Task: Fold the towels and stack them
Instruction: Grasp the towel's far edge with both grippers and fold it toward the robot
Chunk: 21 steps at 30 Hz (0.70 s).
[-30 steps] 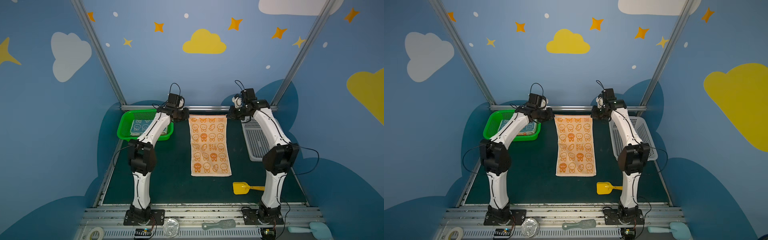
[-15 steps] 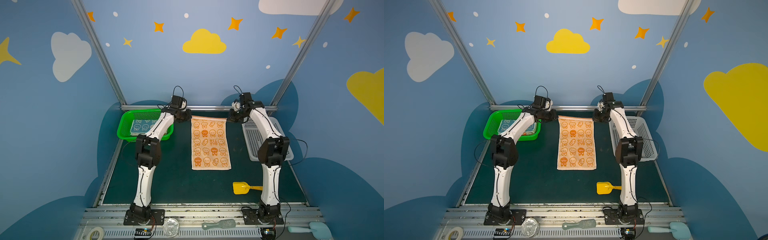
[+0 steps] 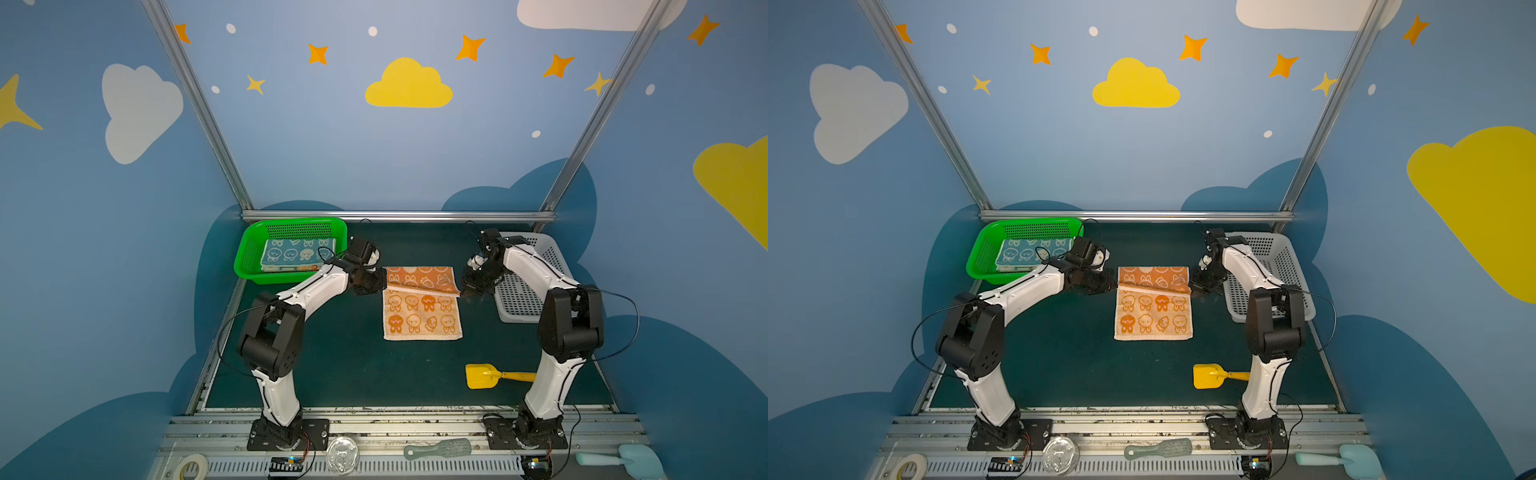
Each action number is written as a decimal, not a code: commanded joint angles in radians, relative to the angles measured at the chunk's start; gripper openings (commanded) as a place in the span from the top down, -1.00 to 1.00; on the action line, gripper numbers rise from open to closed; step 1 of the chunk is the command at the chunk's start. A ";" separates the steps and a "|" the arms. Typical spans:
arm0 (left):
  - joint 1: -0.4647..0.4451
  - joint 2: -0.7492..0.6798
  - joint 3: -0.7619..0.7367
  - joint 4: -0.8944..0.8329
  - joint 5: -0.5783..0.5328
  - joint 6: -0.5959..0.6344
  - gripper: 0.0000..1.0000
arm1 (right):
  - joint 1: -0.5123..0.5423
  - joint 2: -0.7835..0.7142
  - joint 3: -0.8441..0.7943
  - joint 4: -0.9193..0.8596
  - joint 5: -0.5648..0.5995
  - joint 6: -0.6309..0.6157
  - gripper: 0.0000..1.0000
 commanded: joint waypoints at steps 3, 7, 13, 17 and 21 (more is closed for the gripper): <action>-0.024 -0.041 -0.140 0.004 -0.089 -0.049 0.94 | 0.015 -0.063 -0.186 0.079 0.037 0.032 1.00; -0.032 -0.005 -0.166 -0.019 -0.097 -0.057 0.94 | 0.054 -0.037 -0.275 0.141 0.003 0.061 1.00; -0.033 0.077 -0.122 -0.046 -0.079 -0.036 0.94 | 0.088 0.042 -0.280 0.172 0.027 0.085 1.00; -0.030 0.146 -0.066 -0.073 -0.081 -0.017 0.94 | 0.085 0.109 -0.224 0.168 0.048 0.086 1.00; -0.012 0.213 0.000 -0.096 -0.099 0.003 0.94 | 0.071 0.197 -0.120 0.147 0.052 0.080 1.00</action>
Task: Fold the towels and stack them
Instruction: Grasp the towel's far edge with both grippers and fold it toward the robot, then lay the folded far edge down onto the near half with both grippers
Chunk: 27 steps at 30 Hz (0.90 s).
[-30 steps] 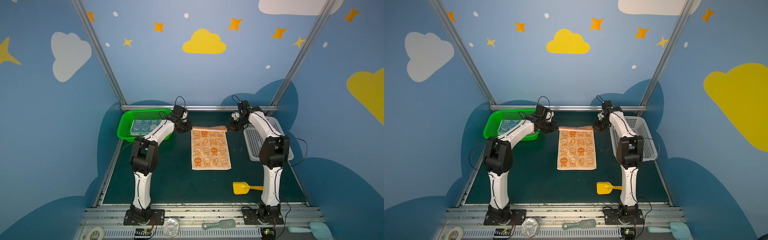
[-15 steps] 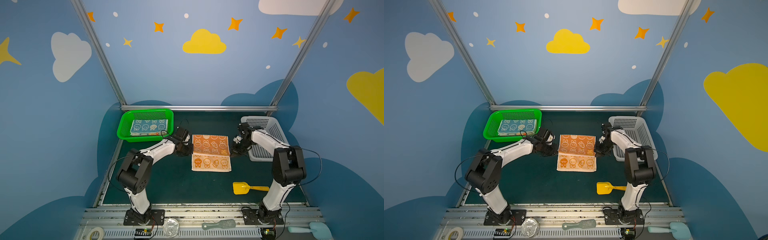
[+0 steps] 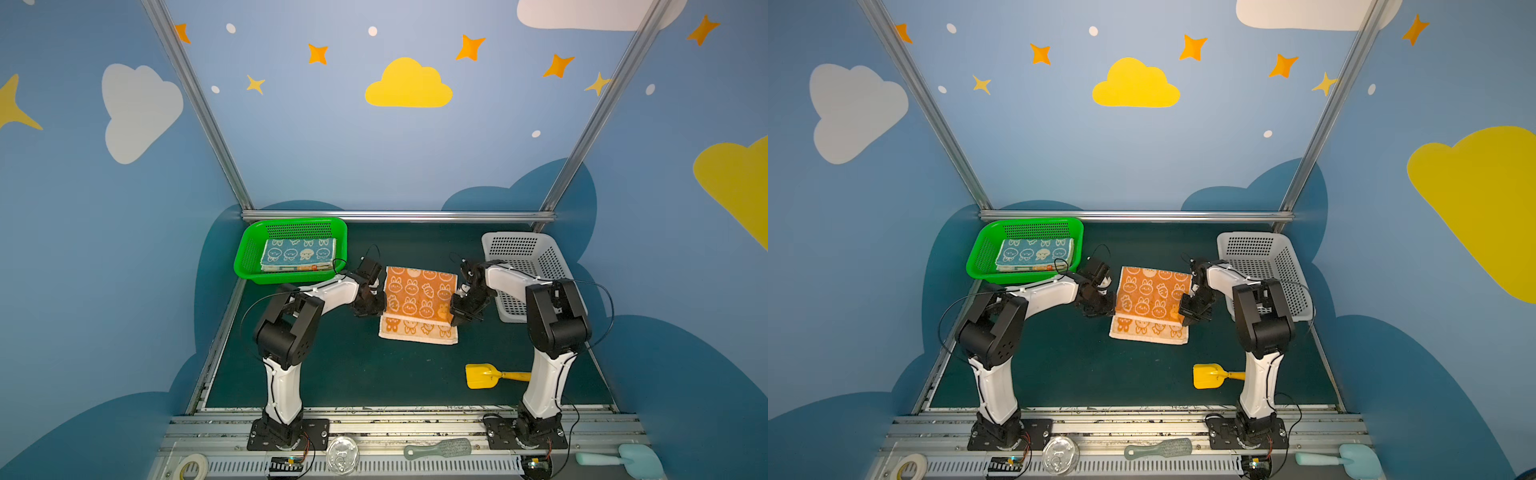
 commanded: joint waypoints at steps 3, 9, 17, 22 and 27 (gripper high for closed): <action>0.054 0.077 0.053 -0.031 -0.042 0.034 0.94 | -0.021 0.147 0.143 0.003 0.065 0.001 1.00; 0.091 0.059 0.132 -0.059 -0.028 0.066 0.94 | -0.021 0.174 0.278 -0.066 0.054 -0.009 1.00; 0.092 -0.047 0.167 -0.106 -0.030 0.096 0.94 | -0.020 0.089 0.364 -0.156 0.053 -0.037 1.00; 0.092 -0.110 0.159 -0.132 -0.045 0.102 0.94 | -0.018 0.042 0.380 -0.189 0.072 -0.047 1.00; 0.087 -0.157 0.126 -0.131 -0.040 0.098 0.94 | -0.013 0.000 0.341 -0.193 0.080 -0.050 1.00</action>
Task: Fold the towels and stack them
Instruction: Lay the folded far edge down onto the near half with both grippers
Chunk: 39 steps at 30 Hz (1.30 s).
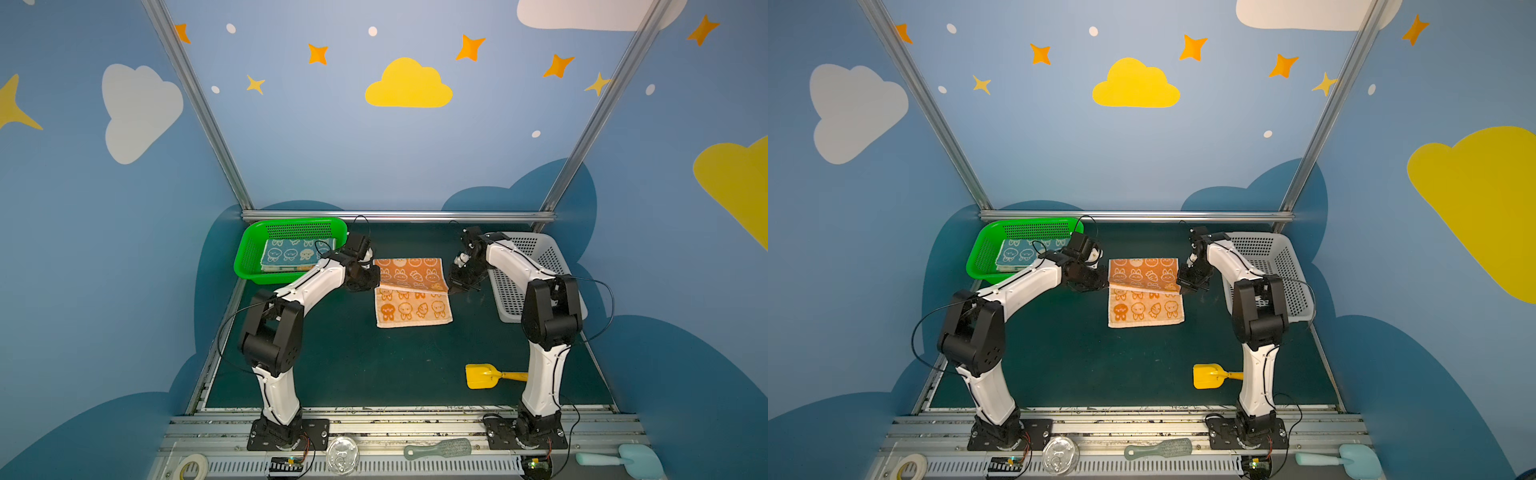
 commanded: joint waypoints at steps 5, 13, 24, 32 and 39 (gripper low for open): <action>-0.008 -0.072 -0.068 -0.041 -0.028 0.003 0.94 | 0.003 -0.106 -0.084 -0.042 0.057 -0.021 1.00; -0.063 -0.124 -0.194 0.001 -0.043 -0.031 0.94 | 0.004 -0.157 -0.204 -0.005 0.060 -0.025 1.00; -0.087 -0.087 -0.334 0.078 -0.036 -0.059 0.94 | 0.027 -0.097 -0.381 0.121 0.027 0.000 1.00; -0.077 0.005 -0.295 0.084 -0.045 -0.055 0.94 | 0.029 -0.022 -0.350 0.136 0.028 0.005 1.00; -0.039 0.024 -0.162 0.012 -0.058 -0.013 0.94 | 0.027 -0.029 -0.242 0.065 0.034 0.000 1.00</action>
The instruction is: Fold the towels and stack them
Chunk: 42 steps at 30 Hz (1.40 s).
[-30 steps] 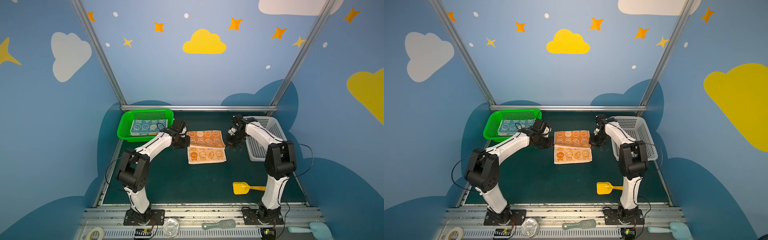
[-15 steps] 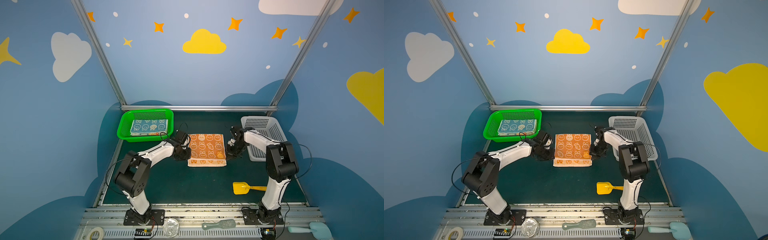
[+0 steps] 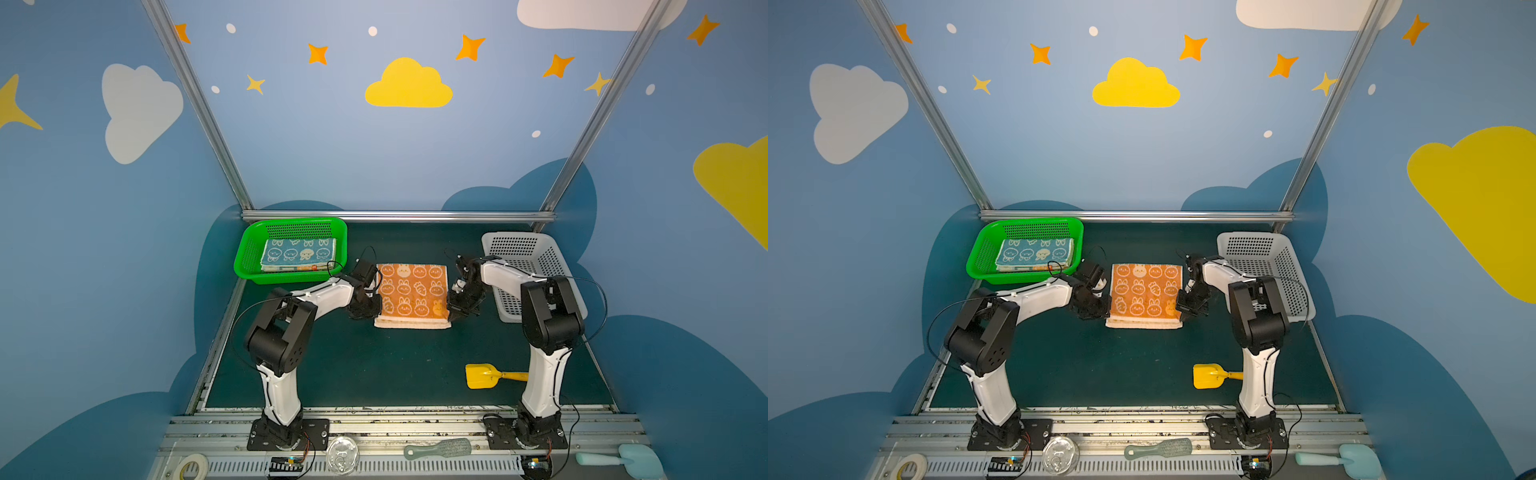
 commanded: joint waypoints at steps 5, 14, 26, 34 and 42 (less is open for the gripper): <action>0.038 -0.080 0.118 -0.115 -0.057 0.050 0.94 | -0.011 -0.076 0.120 -0.128 0.051 -0.008 1.00; 0.026 -0.185 0.034 -0.099 -0.046 0.023 0.94 | 0.010 -0.159 0.076 -0.142 0.048 0.002 1.00; -0.018 -0.163 -0.151 0.007 -0.031 -0.022 0.94 | 0.041 -0.088 -0.081 -0.024 0.022 0.031 1.00; -0.023 -0.109 -0.154 0.022 -0.033 -0.009 0.94 | 0.057 -0.036 -0.093 0.003 0.029 0.042 1.00; -0.025 -0.081 -0.166 0.034 -0.026 -0.007 0.93 | 0.062 -0.006 -0.104 0.020 0.042 0.045 1.00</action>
